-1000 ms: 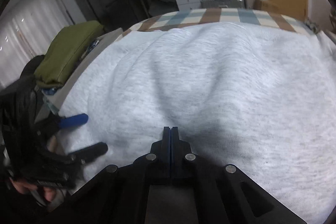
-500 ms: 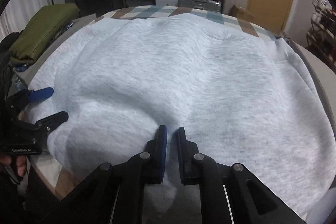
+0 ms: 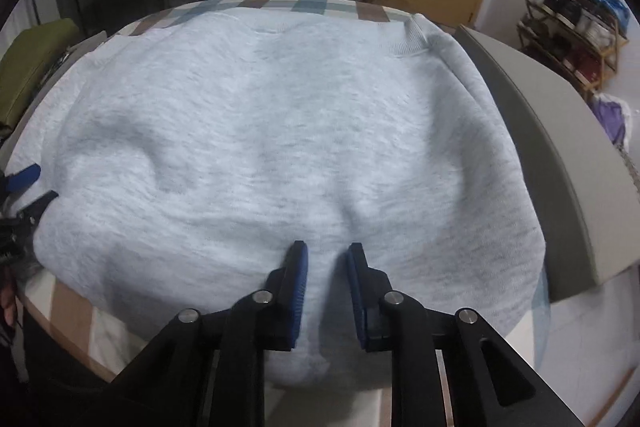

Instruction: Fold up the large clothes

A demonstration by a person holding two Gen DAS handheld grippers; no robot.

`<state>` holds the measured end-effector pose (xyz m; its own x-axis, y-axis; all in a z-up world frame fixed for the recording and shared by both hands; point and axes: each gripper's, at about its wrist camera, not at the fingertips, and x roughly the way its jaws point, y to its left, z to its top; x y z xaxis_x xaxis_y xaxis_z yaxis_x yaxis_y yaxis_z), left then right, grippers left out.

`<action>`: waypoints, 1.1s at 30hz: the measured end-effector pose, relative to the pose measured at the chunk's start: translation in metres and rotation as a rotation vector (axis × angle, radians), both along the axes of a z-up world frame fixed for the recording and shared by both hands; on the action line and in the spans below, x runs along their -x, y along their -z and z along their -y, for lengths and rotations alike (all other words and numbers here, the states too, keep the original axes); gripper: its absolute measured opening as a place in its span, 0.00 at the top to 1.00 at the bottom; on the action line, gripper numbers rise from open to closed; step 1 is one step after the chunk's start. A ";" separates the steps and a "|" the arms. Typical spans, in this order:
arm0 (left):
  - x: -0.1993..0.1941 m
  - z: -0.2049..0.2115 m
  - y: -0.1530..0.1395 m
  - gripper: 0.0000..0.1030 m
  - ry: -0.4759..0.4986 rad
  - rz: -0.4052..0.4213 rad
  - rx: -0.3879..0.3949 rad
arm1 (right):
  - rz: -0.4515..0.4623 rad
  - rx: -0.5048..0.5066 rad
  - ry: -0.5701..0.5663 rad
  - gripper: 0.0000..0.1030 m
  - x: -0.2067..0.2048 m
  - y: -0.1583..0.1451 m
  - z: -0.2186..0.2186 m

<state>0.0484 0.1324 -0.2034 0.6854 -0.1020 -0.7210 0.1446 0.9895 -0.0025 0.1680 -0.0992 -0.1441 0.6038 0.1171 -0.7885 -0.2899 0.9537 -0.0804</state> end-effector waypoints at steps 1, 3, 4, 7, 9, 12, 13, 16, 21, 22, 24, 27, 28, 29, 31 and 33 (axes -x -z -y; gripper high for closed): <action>0.000 0.000 0.000 0.14 0.000 0.001 0.000 | 0.031 -0.029 -0.056 0.85 0.008 -0.012 -0.010; 0.000 0.000 0.000 0.14 0.000 0.002 0.000 | 0.101 -0.034 -0.147 0.85 0.022 -0.031 -0.042; 0.001 0.000 0.000 0.14 0.000 0.004 0.000 | 0.107 -0.042 -0.179 0.83 0.022 -0.033 -0.055; 0.003 0.000 0.000 0.13 0.003 0.011 -0.003 | 0.034 -0.063 -0.275 0.78 0.021 -0.012 -0.091; 0.003 0.001 0.000 0.13 0.006 0.016 -0.006 | 0.071 -0.016 -0.248 0.77 0.019 0.009 -0.099; 0.004 0.001 0.000 0.14 0.006 0.024 -0.001 | 0.040 -0.046 -0.231 0.77 0.017 0.005 -0.088; 0.004 0.000 0.000 0.14 0.004 0.024 0.003 | 0.026 -0.053 -0.238 0.77 0.018 0.001 -0.085; 0.002 -0.002 -0.007 0.14 0.009 -0.011 0.029 | 0.048 -0.108 -0.233 0.82 0.033 -0.025 -0.058; -0.003 -0.005 -0.040 0.14 0.076 -0.072 0.188 | 0.126 -0.130 0.040 0.75 0.026 -0.051 0.029; -0.007 0.002 -0.050 0.14 0.105 -0.069 0.176 | 0.076 -0.117 0.072 0.74 0.018 -0.043 0.037; -0.019 0.020 -0.067 0.14 0.146 -0.037 0.118 | 0.012 -0.154 0.071 0.75 0.005 -0.010 0.058; -0.048 0.052 -0.090 0.14 0.212 -0.001 0.039 | 0.024 -0.136 0.048 0.74 -0.005 0.015 0.054; -0.059 0.059 -0.092 0.14 0.240 -0.011 0.031 | 0.029 -0.143 0.054 0.74 -0.009 0.023 0.053; -0.080 0.072 -0.090 0.14 0.268 -0.048 0.002 | 0.038 -0.158 0.055 0.74 -0.012 0.030 0.054; -0.115 0.087 -0.069 0.14 0.259 -0.115 -0.081 | 0.050 -0.193 0.049 0.74 -0.016 0.044 0.058; -0.147 0.091 -0.032 0.14 0.245 -0.232 -0.137 | 0.063 -0.219 0.044 0.73 -0.018 0.057 0.061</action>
